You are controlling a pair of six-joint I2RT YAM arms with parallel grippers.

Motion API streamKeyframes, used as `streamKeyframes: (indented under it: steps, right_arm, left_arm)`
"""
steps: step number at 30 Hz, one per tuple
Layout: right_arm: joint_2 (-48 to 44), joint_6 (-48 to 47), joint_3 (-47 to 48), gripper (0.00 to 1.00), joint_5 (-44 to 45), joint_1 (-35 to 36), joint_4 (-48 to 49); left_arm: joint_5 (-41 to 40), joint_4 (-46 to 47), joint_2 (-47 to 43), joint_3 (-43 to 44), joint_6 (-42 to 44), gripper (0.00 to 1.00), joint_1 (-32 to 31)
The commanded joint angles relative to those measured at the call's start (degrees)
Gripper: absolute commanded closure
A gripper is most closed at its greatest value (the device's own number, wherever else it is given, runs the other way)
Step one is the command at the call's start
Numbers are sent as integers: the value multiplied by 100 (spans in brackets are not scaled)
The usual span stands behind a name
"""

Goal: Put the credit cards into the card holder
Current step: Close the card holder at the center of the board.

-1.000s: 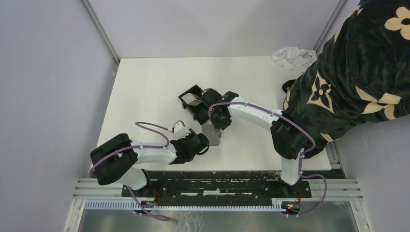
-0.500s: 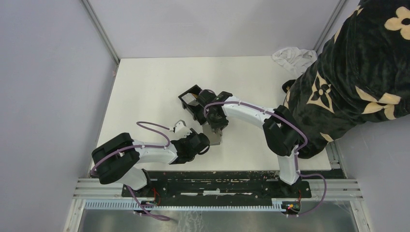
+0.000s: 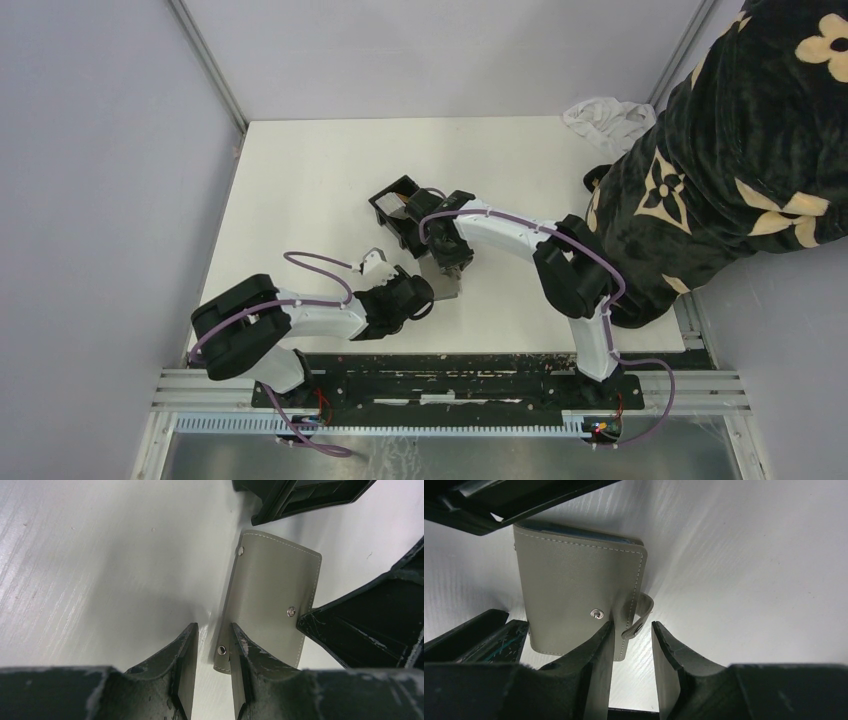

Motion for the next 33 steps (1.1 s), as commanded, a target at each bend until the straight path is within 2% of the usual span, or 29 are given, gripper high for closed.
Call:
streamKeyframes:
  steps: [1,18,33]
  right_arm:
    - [72,90,300,62,259,18,-36]
    - [-149,100,249,72,435,18,21]
    - [-344,91,219,71,457,36,21]
  left_arm:
    - [148,-14,126,-91,320,63,-5]
    - [176,24,157,-182,282,63,-7]
    - [187,16,178,-153,308,64,-5]
